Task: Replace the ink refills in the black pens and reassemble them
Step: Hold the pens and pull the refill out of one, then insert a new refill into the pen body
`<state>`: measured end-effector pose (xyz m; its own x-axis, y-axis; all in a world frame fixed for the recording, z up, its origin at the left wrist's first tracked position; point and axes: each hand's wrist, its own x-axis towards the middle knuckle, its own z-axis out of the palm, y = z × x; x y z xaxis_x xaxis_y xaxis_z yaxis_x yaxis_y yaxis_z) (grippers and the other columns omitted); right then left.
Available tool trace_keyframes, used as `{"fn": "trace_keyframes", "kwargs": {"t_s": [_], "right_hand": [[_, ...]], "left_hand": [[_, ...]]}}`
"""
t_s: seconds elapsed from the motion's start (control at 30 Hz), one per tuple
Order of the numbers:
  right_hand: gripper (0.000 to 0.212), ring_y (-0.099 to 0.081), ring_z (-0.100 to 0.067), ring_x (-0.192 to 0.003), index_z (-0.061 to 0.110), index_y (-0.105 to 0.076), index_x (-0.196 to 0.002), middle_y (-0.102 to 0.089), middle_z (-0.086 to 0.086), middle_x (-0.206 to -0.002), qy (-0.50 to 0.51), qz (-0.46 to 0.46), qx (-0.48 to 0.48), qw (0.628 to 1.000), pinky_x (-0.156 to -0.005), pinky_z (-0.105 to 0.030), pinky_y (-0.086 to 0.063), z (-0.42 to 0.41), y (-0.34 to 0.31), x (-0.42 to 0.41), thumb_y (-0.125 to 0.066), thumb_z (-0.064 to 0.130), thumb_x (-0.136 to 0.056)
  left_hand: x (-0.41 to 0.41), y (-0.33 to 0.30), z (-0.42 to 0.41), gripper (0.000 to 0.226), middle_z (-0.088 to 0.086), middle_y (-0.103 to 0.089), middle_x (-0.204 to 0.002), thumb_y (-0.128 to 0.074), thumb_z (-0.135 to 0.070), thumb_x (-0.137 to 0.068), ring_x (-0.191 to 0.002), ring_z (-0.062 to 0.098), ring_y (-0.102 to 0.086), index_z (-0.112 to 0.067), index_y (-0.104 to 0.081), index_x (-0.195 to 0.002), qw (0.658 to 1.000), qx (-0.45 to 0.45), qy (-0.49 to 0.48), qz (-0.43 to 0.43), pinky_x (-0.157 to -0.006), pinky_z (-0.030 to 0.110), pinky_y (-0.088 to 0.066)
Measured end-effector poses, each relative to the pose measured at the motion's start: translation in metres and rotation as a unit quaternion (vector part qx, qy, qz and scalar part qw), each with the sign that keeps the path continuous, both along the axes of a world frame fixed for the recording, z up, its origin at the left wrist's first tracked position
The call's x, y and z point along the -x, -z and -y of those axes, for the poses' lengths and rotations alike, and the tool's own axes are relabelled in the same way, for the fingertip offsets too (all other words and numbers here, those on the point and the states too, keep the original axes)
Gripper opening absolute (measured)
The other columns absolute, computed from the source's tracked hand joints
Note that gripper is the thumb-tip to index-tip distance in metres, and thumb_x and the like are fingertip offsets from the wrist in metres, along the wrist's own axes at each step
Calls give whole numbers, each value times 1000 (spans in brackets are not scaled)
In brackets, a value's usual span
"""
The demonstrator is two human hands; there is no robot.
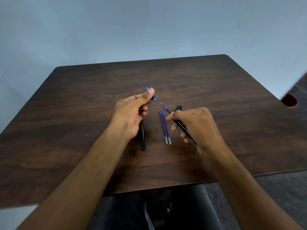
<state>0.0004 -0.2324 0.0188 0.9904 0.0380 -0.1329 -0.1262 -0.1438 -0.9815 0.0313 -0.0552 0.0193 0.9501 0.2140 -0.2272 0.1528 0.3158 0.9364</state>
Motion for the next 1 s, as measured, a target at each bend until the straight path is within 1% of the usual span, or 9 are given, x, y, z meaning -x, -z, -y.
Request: {"fn": "trace_keyframes", "kwargs": {"t_s": [0.2,0.3,0.37,0.47,0.53,0.63,0.83,0.93,1.0], "right_hand": [[17,-51,-21,-50,7,-81,-72,-72,-12,-64,54,16,-16,998,-45,-30,-44,11,-5,-2,-70,18,-80],[16,-53,-21,-55,10,-81,-70,-70,-10,-63,89,24,-15,996,-48,-32,-43,14,-7,-2,-71,19,-78],[16,-54,-22,-62,11,-82,-69,-71,-18,-68,112,38,6,993,-57,-37,-43,17,-8,-2,-73,22,-76],[15,-54,-15,-65,16,-82,-67,-65,-14,-63,130,57,20,990,-65,-34,-43,22,-10,-2,-74,22,-78],[14,-50,-8,-56,15,-82,-67,-57,-2,-54,136,60,13,989,-62,-29,-38,26,-10,-3,-74,20,-78],[13,-47,1,-41,12,-82,-69,-51,13,-40,136,52,9,989,-59,-27,-33,29,-9,-4,-74,17,-78],[14,-42,-3,-38,10,-82,-69,-46,10,-40,132,25,1,991,-56,-29,-33,34,-4,-7,-73,17,-77],[16,-40,-17,-52,8,-81,-69,-44,-10,-57,126,15,-3,992,-61,-38,-35,34,-3,-7,-75,22,-70],[16,-38,-22,-59,9,-81,-68,-43,-13,-65,128,8,-2,992,-62,-40,-35,35,-3,-7,-75,24,-68]], "left_hand": [[2,2,15,23,-4,-76,-67,-92,-30,-64,-48,-5,-53,-13,-82,-74,976,-214,47,4,-63,21,-40],[1,2,26,23,-1,-77,-67,-94,-31,-62,-71,-2,-69,-14,-81,-70,953,-296,68,-9,-74,24,-46],[-4,2,32,22,0,-77,-69,-94,-35,-61,-83,8,-71,-19,-81,-68,925,-371,82,-14,-76,29,-51],[-11,1,45,24,-9,-70,-63,-91,-42,-62,-70,2,-66,-23,-80,-72,875,-470,115,-24,-64,27,-54],[-18,1,56,28,-12,-66,-63,-90,-45,-62,-67,0,-62,-24,-79,-77,851,-506,136,-38,-55,21,-45],[-28,5,69,36,-5,-71,-76,-87,-50,-63,-76,9,-66,-23,-80,-85,819,-549,153,-61,-61,25,-46],[-40,17,78,41,-3,-73,-76,-87,-57,-59,-72,10,-65,-23,-80,-80,783,-599,152,-71,-52,24,-39],[-44,18,78,40,-5,-68,-68,-87,-59,-58,-60,5,-54,-25,-79,-78,776,-607,153,-78,-46,23,-29],[-48,17,79,42,-6,-67,-67,-86,-60,-59,-59,5,-54,-25,-79,-80,769,-612,164,-84,-45,23,-29]]}}
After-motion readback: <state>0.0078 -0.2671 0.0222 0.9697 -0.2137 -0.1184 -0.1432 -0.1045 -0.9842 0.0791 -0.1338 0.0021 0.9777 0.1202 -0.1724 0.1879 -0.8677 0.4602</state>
